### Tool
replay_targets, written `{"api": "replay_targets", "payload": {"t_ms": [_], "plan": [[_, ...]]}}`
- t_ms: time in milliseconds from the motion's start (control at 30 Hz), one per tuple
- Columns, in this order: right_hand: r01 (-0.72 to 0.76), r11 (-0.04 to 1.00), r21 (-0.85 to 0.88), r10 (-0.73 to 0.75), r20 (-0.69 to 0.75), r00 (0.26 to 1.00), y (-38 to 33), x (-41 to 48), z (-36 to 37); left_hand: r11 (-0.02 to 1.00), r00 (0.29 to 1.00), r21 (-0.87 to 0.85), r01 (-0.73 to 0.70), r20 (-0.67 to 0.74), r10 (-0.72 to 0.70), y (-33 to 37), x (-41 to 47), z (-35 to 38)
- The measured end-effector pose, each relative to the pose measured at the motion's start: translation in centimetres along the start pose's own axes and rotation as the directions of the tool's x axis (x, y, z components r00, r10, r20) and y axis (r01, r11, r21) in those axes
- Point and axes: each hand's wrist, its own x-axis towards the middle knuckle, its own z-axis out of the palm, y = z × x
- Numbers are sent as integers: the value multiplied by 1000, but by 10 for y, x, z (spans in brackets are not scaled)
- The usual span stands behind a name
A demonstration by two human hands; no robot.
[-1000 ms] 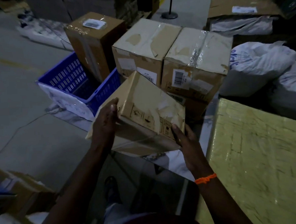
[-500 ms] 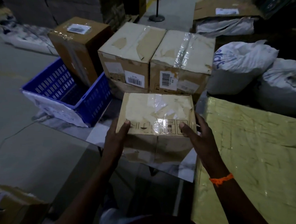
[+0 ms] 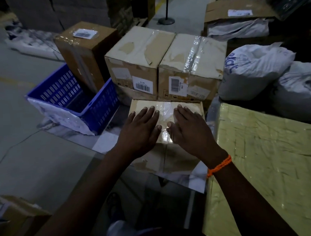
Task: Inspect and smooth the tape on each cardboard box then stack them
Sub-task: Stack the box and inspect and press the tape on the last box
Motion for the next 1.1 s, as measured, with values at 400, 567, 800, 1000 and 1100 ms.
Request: {"api": "replay_targets", "payload": {"t_ms": [400,567,800,1000,1100], "plan": [[206,978,26,-203,-82,976,6,-50,5,995,989,-22,-93,-115,90,1,-40,4],[234,966,-113,-250,-162,955,10,-72,18,987,980,57,-150,-124,156,-6,-60,19],[215,974,75,-198,-191,961,10,-70,15,987,980,-55,-148,-141,139,-5,-56,16],[-305,514,802,466,39,884,27,-46,-20,719,933,-681,138,-154,-325,-14,-31,-6],[-443,153,884,399,355,846,39,-26,-13,237,880,-895,377,266,-394,-21,-18,-21]]}}
